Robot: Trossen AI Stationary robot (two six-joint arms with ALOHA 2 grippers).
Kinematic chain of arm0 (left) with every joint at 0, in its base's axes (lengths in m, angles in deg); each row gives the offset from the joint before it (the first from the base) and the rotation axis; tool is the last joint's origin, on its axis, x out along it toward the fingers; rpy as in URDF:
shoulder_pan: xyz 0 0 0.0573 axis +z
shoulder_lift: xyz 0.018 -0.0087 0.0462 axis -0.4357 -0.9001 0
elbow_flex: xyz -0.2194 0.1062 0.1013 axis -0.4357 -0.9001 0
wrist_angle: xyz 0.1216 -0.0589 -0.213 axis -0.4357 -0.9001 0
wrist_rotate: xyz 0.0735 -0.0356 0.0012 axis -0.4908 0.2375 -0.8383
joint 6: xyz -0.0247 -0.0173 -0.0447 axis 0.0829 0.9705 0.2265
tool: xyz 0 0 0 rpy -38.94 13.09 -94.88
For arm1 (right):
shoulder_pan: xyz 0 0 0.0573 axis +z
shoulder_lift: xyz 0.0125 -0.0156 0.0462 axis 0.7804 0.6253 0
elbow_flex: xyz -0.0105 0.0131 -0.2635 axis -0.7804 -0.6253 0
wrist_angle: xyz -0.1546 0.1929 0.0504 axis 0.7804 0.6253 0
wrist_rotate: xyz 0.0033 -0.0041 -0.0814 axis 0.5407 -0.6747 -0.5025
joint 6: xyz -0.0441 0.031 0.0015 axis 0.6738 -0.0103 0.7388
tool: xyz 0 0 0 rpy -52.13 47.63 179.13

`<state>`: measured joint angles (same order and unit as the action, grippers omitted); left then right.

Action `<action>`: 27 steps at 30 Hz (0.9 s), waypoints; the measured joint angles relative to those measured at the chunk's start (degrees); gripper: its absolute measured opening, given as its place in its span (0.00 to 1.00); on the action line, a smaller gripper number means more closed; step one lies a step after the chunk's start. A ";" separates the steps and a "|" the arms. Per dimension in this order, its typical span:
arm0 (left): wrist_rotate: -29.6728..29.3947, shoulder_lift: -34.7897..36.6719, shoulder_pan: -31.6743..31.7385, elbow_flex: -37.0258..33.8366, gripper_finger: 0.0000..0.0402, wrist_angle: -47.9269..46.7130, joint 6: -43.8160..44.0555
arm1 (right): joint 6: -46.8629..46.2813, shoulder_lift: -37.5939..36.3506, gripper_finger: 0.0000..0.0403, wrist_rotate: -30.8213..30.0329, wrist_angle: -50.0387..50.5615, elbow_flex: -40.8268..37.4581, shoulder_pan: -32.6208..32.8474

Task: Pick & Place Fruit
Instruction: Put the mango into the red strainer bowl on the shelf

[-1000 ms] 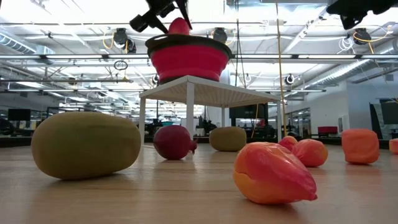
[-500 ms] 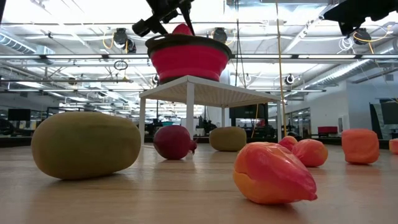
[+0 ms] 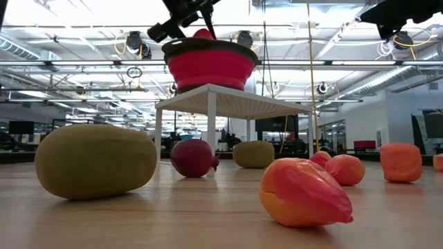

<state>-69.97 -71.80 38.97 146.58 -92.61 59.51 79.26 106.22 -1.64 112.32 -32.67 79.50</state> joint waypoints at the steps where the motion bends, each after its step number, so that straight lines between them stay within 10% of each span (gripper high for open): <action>1: 0.02 -0.12 0.00 0.00 0.53 -0.04 -0.18 | -0.01 0.00 0.00 0.00 0.00 0.00 0.00; 27: 0.15 -0.89 -0.11 -0.02 0.78 1.36 -4.81 | 0.19 -0.02 0.00 0.00 0.02 -0.02 0.00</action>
<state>-69.82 -72.69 38.86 146.56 -91.26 54.70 79.45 106.20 -1.64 112.35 -32.69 79.50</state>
